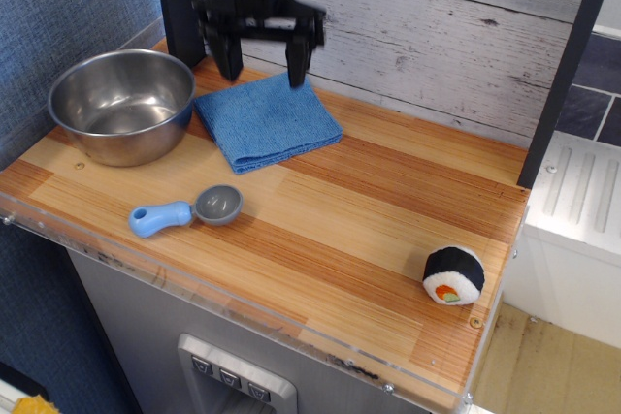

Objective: Place the cloth to the left of the bowl.

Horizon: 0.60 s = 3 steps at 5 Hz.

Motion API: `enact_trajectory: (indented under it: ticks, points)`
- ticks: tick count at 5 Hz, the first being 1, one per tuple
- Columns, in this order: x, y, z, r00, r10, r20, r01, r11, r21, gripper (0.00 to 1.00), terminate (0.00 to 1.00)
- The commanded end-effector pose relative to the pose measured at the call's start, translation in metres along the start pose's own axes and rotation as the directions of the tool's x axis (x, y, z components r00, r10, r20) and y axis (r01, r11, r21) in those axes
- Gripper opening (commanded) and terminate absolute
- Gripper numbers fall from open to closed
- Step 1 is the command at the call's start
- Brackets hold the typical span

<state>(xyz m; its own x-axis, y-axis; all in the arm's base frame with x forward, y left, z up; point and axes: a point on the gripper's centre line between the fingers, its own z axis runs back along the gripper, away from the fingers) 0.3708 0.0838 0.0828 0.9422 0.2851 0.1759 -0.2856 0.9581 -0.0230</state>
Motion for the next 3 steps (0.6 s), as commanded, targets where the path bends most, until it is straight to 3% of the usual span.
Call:
enact_trajectory:
  ticks: [1, 2, 3]
  points:
    - [0.0009, -0.0039, 0.0428, 0.995, 0.012, 0.099, -0.015, 0.999, 0.033, 1.00, 0.00]
    - [0.0009, -0.0039, 0.0428, 0.995, 0.012, 0.099, -0.015, 0.999, 0.033, 1.00, 0.00]
    - [0.0009, -0.0039, 0.0428, 0.995, 0.012, 0.099, -0.015, 0.999, 0.033, 1.00, 1.00]
